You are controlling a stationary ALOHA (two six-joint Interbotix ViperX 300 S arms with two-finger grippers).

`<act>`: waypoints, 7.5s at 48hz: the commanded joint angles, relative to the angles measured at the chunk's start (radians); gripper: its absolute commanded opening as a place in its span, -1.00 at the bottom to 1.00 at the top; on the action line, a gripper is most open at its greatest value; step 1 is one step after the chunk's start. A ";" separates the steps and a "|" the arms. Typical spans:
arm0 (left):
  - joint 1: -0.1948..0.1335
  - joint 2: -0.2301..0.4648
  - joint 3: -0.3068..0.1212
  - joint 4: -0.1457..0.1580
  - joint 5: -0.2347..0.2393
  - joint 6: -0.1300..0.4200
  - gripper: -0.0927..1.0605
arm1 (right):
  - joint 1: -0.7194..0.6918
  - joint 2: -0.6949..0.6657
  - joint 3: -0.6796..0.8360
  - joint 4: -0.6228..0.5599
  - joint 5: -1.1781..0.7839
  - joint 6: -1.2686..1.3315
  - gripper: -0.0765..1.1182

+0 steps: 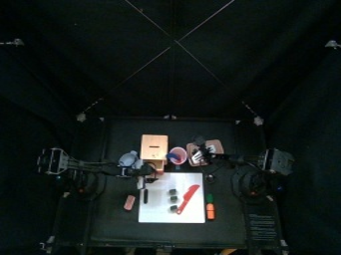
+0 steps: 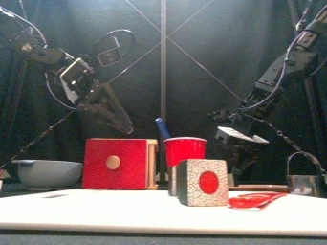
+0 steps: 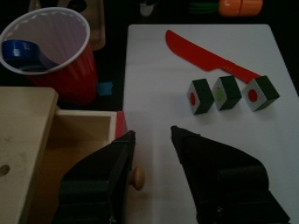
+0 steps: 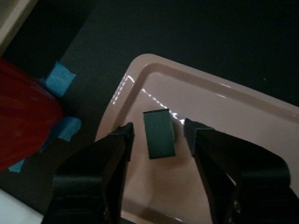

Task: Place sushi on board then cut the sushi with the knife then place the pieces on the plate
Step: Place the 4 sushi pieces on the plate

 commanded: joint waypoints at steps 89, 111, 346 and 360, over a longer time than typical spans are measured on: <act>-0.002 0.002 -0.028 -0.009 -0.008 -0.002 0.51 | 0.405 0.147 -0.190 -0.466 -0.453 -0.002 0.56; 0.000 0.003 -0.023 -0.011 -0.008 -0.002 0.51 | 0.362 0.143 -0.179 -0.416 -0.457 -0.002 0.56; 0.012 0.054 -0.063 -0.006 0.002 0.003 0.51 | 0.291 -0.402 0.189 -0.002 -0.048 -0.002 0.10; 0.014 0.057 -0.063 -0.006 0.002 0.003 0.51 | 0.031 -0.443 0.238 0.135 0.137 0.002 0.10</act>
